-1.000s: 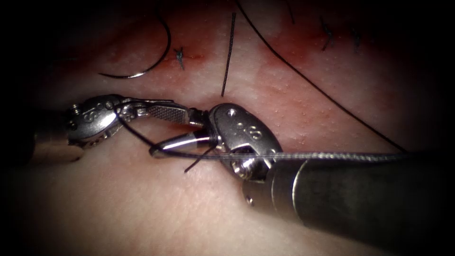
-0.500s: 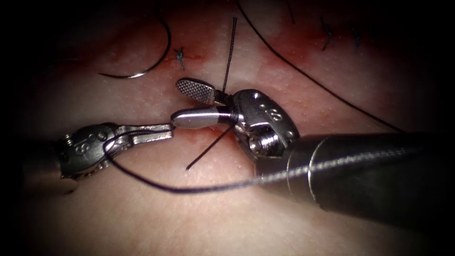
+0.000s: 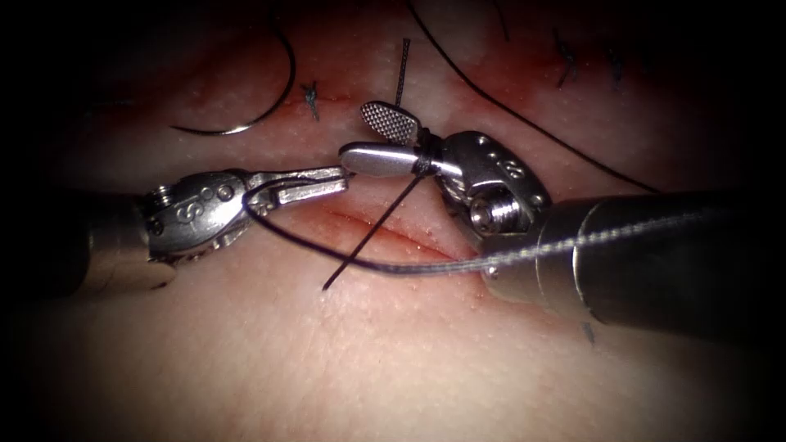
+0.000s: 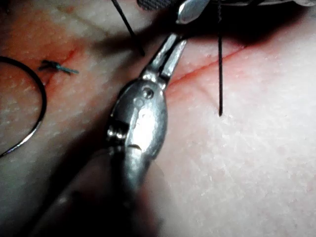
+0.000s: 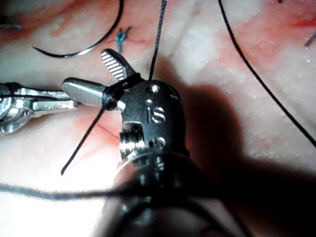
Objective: Wound Closure
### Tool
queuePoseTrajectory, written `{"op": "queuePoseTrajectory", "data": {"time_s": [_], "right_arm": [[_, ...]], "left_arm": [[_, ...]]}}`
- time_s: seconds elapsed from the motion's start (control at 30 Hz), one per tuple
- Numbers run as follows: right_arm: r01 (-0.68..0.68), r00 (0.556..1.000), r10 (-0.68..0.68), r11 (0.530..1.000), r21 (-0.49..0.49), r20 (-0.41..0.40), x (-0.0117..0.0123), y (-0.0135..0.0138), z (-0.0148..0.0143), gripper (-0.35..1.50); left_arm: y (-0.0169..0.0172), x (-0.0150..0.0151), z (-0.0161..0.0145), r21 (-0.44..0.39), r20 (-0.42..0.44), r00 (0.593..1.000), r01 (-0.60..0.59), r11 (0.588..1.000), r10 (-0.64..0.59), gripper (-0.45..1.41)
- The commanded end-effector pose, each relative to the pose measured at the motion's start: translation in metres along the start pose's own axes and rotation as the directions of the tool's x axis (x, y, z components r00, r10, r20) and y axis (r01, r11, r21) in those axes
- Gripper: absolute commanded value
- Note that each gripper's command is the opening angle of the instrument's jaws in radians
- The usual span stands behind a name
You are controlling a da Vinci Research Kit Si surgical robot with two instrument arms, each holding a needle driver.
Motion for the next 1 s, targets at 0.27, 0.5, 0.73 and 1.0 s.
{"op": "queuePoseTrajectory", "data": {"time_s": [0.27,0.5,0.73,1.0], "right_arm": [[-0.058,0.997,0.062,0.993,-0.100,0.035,-0.0026,0.0022,0.0012,0.86],[-0.081,0.996,0.084,0.987,-0.137,0.019,-0.0027,0.0037,0.0015,0.79],[-0.087,0.996,0.090,0.984,-0.155,0.008,-0.0021,0.0043,0.0018,0.71],[-0.099,0.995,0.100,0.980,-0.173,-0.006,-0.0015,0.0051,0.0021,0.71]], "left_arm": [[-0.0014,-0.0035,0.0019,0.021,0.020,0.999,-0.031,0.999,0.031,-0.45],[-0.0023,-0.0056,0.0028,0.027,0.042,0.999,-0.029,0.999,0.028,-0.45],[-0.0033,-0.0058,0.0037,0.038,0.045,0.999,-0.029,0.999,0.028,-0.45],[-0.0042,-0.0056,0.0046,0.046,0.048,0.999,-0.024,0.999,0.022,-0.45]]}}
